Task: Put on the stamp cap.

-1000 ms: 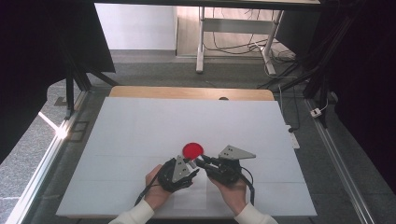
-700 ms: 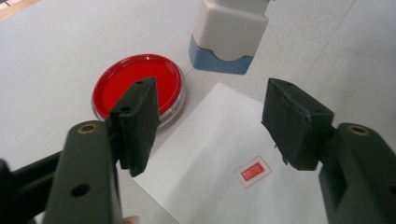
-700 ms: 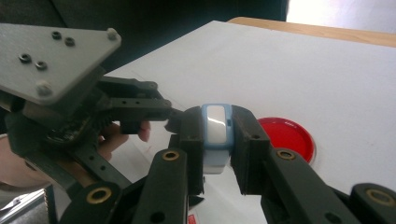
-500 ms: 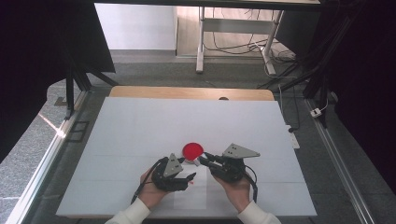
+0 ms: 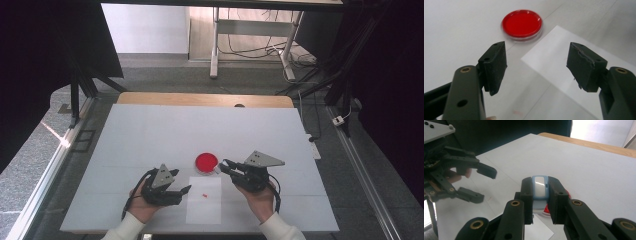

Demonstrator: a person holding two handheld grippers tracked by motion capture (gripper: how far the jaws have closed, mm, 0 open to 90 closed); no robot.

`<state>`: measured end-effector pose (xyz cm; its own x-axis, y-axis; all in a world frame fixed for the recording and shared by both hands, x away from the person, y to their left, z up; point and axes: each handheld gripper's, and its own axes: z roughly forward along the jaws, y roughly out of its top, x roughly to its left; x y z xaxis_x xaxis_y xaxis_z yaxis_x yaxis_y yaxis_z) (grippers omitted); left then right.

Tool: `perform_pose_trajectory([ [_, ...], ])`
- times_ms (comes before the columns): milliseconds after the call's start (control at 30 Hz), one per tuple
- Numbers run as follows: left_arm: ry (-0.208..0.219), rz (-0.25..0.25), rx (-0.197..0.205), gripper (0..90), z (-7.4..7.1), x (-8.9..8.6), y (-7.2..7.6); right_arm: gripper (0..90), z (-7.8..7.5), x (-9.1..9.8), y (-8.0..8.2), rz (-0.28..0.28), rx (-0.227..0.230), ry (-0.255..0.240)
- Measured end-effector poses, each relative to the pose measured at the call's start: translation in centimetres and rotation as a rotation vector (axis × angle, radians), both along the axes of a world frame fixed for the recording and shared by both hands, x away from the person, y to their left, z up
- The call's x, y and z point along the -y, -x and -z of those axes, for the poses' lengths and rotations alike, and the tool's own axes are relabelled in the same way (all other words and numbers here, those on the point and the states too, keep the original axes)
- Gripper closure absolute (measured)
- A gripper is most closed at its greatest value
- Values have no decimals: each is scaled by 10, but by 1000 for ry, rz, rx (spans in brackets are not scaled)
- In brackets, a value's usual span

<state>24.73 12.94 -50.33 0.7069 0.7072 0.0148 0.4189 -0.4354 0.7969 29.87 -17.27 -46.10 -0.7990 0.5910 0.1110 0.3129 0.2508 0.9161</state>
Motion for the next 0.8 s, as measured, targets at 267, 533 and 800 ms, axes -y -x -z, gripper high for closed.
perform_pose_trajectory([
  [267,12,-62,-4,321,3,-37,14,749,0,2,-3,-15,16,26],
  [533,18,-111,-9,320,10,-63,26,749,0,3,-4,-23,36,44],
  [800,18,-146,-2,321,14,-80,33,747,0,6,-8,-27,57,69],
])
